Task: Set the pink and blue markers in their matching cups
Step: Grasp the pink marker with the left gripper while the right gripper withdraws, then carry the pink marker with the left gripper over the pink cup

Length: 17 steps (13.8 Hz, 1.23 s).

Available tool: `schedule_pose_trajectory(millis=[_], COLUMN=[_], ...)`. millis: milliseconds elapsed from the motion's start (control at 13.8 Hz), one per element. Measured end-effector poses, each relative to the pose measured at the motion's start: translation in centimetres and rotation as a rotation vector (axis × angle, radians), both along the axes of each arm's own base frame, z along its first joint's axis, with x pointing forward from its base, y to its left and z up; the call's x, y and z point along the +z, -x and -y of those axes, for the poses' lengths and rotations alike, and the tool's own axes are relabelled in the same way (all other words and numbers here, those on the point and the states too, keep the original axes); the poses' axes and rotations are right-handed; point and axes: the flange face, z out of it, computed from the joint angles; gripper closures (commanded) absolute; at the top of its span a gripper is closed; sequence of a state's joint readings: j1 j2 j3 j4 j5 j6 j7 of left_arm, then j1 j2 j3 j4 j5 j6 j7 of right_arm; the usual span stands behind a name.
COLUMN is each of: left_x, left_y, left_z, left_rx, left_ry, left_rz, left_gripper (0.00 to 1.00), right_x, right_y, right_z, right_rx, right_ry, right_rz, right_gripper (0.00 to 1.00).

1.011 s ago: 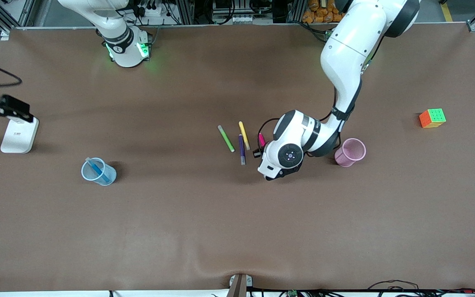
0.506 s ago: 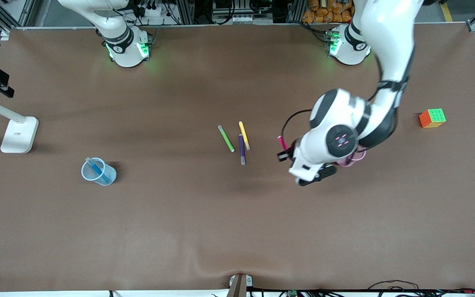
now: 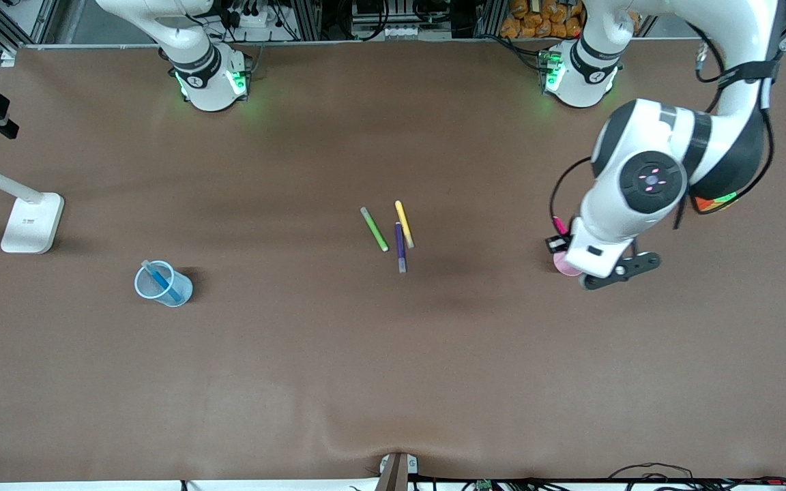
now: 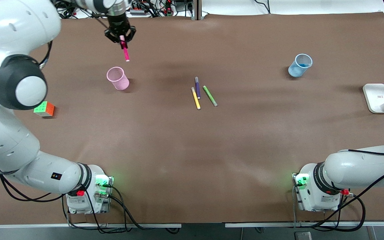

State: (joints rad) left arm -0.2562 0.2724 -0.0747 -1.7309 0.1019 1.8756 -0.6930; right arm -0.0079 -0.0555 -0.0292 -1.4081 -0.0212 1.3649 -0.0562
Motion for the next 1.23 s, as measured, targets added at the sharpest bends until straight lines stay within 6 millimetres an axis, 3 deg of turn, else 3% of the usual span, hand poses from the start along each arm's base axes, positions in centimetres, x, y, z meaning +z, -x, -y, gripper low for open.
schedule_pose_trajectory(millis=[217,578,1084,1156,1228], left_x=[-2.1,-6.0,-10.4,-11.1,-11.6], left_y=[0.9,2.0,4.8,5.3,5.6], left_z=[-4.4,-9.5,-9.4,-9.4,-9.5], left_rx=[0.036,0.042,0.017,0.015,0.013], left_ry=[0.011,0.006,0.044,0.047,0.048], left_rz=[0.077,0.222,0.264,0.261,0.258], left_gripper=[1.0,1.0,1.0,0.96,0.51], right_x=[0.3,0.2,-0.1,-0.1,-0.2], right_y=[0.3,0.3,0.3,0.3,0.3], right_z=[0.0,-0.1,-0.2,-0.2,-0.2], right_rx=[-0.004,-0.003,-0.001,-0.001,-0.001], right_ry=[0.0,-0.001,-0.001,-0.001,-0.001], right_rz=[0.0,-0.002,-0.008,-0.009,-0.01], right_gripper=[0.0,0.0,0.0,0.0,0.0])
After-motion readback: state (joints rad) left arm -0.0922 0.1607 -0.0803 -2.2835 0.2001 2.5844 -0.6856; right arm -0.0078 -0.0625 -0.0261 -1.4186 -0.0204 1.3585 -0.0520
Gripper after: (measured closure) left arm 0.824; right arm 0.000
